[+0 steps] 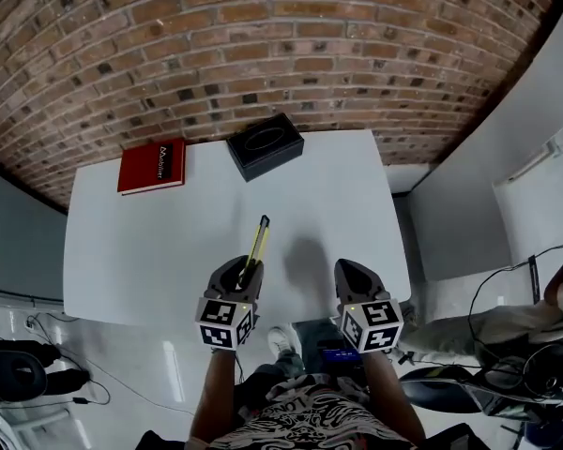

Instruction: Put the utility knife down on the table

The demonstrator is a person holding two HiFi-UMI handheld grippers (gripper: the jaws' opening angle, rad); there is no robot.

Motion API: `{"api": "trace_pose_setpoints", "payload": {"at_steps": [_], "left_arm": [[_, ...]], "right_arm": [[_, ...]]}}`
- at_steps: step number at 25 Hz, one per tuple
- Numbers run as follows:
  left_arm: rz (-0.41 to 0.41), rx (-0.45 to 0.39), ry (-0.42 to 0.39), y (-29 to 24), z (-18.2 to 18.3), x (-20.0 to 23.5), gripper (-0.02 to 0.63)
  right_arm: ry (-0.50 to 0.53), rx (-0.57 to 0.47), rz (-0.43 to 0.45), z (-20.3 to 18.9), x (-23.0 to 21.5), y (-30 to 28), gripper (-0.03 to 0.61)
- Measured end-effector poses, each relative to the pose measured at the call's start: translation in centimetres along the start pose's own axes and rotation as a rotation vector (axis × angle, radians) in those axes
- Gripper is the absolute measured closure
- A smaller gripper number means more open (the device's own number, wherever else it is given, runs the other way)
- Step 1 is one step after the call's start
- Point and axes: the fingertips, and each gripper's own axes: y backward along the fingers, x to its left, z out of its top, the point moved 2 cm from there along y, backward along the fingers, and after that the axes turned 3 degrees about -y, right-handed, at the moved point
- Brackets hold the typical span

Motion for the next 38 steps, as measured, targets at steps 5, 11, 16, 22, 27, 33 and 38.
{"api": "trace_pose_setpoints", "payload": {"at_steps": [5, 11, 16, 22, 27, 33, 38], "left_arm": [[-0.001, 0.044, 0.035, -0.9, -2.0, -0.1, 0.488], [-0.006, 0.081, 0.044, -2.5, -3.6, 0.3, 0.489], [-0.01, 0.147, 0.039, -3.5, -5.6, 0.2, 0.489], [-0.017, 0.206, 0.037, -4.5, -7.6, 0.2, 0.489], [-0.027, 0.263, 0.001, -5.4, -9.4, 0.1, 0.489], [-0.033, 0.3, 0.024, -6.4, -11.4, 0.2, 0.489], [-0.042, 0.328, 0.032, -7.1, -12.1, 0.0, 0.489]], "right_arm": [[0.0, 0.05, 0.004, -1.2, -0.6, -0.9, 0.577], [-0.009, 0.104, -0.005, -3.1, -1.7, -2.1, 0.577], [-0.015, 0.131, -0.014, -3.5, -2.7, -3.0, 0.577], [-0.026, 0.173, -0.023, -4.6, -3.7, -4.1, 0.577], [-0.034, 0.2, -0.028, -5.5, -4.2, -4.8, 0.577], [-0.044, 0.233, -0.033, -6.3, -4.7, -5.2, 0.577], [-0.051, 0.24, -0.035, -6.5, -5.3, -5.6, 0.577]]}}
